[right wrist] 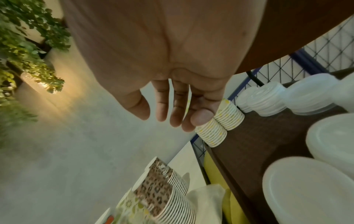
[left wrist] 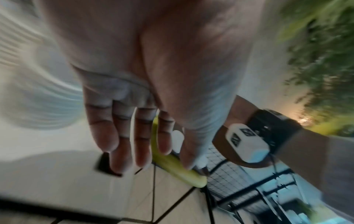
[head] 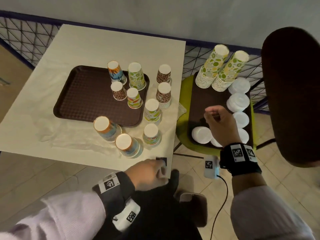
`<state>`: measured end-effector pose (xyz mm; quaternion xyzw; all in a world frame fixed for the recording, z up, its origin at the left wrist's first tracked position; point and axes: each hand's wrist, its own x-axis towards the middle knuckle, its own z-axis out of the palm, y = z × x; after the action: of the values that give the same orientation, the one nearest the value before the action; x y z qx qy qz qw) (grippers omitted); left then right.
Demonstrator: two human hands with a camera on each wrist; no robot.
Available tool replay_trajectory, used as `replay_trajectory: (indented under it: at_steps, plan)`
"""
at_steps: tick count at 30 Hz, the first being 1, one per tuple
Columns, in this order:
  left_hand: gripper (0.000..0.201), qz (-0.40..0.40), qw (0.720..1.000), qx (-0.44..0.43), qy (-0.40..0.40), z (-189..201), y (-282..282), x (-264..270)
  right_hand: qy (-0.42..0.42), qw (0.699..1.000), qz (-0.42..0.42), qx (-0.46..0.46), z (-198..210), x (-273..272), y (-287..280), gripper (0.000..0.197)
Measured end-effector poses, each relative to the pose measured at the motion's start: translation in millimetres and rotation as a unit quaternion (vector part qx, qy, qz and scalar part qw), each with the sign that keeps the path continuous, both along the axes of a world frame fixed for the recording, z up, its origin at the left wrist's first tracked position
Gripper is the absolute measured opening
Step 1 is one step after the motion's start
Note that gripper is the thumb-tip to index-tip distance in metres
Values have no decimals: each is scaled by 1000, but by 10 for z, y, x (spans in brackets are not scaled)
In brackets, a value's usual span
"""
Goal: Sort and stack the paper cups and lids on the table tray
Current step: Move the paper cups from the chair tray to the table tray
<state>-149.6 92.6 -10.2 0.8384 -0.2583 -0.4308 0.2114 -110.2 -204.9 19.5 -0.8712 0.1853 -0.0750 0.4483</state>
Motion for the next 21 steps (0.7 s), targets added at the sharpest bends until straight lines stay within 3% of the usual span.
replay_trajectory:
  at_steps: [5, 9, 15, 21]
  plan:
    - [45, 44, 988, -119, -90, 204, -1131, 358, -48, 995, -74, -51, 4, 438, -473, 31]
    - [56, 191, 958, -190, -102, 200, -1717, 850, -84, 989, -86, -88, 83, 869, -830, 55]
    - [71, 307, 918, -180, -173, 88, -2142, 1565, -46, 977, -15, -208, 134, 1692, -1115, 77]
    - [86, 314, 918, -145, -195, -94, -2324, 1916, 16, 943, 61, -327, 11, 2271, -1144, 79]
